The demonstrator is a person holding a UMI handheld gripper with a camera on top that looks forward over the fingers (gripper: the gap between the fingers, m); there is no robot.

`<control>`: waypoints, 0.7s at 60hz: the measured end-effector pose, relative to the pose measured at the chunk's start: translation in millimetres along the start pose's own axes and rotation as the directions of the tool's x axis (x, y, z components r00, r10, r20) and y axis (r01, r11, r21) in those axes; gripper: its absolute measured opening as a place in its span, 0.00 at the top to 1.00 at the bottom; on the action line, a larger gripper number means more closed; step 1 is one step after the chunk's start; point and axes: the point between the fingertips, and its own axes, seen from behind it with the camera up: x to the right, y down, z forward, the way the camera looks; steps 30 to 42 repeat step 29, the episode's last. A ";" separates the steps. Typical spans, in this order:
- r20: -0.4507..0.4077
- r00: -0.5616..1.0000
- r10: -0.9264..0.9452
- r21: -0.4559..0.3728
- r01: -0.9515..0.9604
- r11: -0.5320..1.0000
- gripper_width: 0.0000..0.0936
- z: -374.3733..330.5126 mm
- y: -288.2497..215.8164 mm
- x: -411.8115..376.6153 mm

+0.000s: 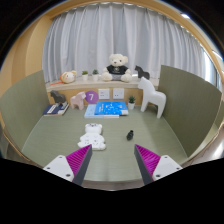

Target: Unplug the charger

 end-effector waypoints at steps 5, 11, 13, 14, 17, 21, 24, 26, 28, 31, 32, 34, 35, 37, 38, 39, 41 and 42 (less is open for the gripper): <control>-0.004 1.000 -0.011 0.001 0.011 1.000 0.08 -12.1 4.0 -6.2; -0.001 0.999 -0.036 0.001 0.036 0.999 0.08 -21.8 6.5 -15.6; 0.005 0.999 -0.038 0.002 0.038 0.999 0.08 -24.7 6.1 -19.3; 0.007 0.999 -0.039 0.002 0.039 0.999 0.08 -25.6 5.7 -20.9; 0.013 0.999 -0.040 0.008 0.040 0.999 0.09 -29.0 3.8 -25.1; 0.015 0.999 -0.042 0.019 0.042 0.999 0.08 -31.5 0.4 -31.0; 0.020 0.999 -0.044 0.022 0.044 0.999 0.09 -34.4 -0.8 -34.4; 0.021 0.999 -0.045 0.024 0.044 0.999 0.08 -35.5 -1.1 -36.4; 0.023 0.999 -0.045 0.025 0.044 0.999 0.09 -36.2 -1.4 -38.4; 0.023 0.999 -0.045 0.026 0.044 0.999 0.08 -36.6 -1.2 -39.3; 0.023 0.999 -0.045 0.026 0.044 0.999 0.08 -36.6 -1.2 -39.3; 0.023 0.999 -0.045 0.026 0.044 0.999 0.08 -36.6 -1.2 -39.3; 0.023 0.999 -0.045 0.026 0.044 0.999 0.08 -36.6 -1.2 -39.3; 0.023 0.999 -0.045 0.026 0.044 0.999 0.08 -36.6 -1.2 -39.3; 0.023 0.999 -0.045 0.026 0.044 0.999 0.08 -36.6 -1.2 -39.3; 0.023 0.999 -0.045 0.026 0.044 0.999 0.08 -36.6 -1.2 -39.3; 0.023 0.999 -0.045 0.026 0.044 0.999 0.08 -36.6 -1.2 -39.3; 0.023 0.999 -0.045 0.026 0.044 0.999 0.08 -36.6 -1.2 -39.3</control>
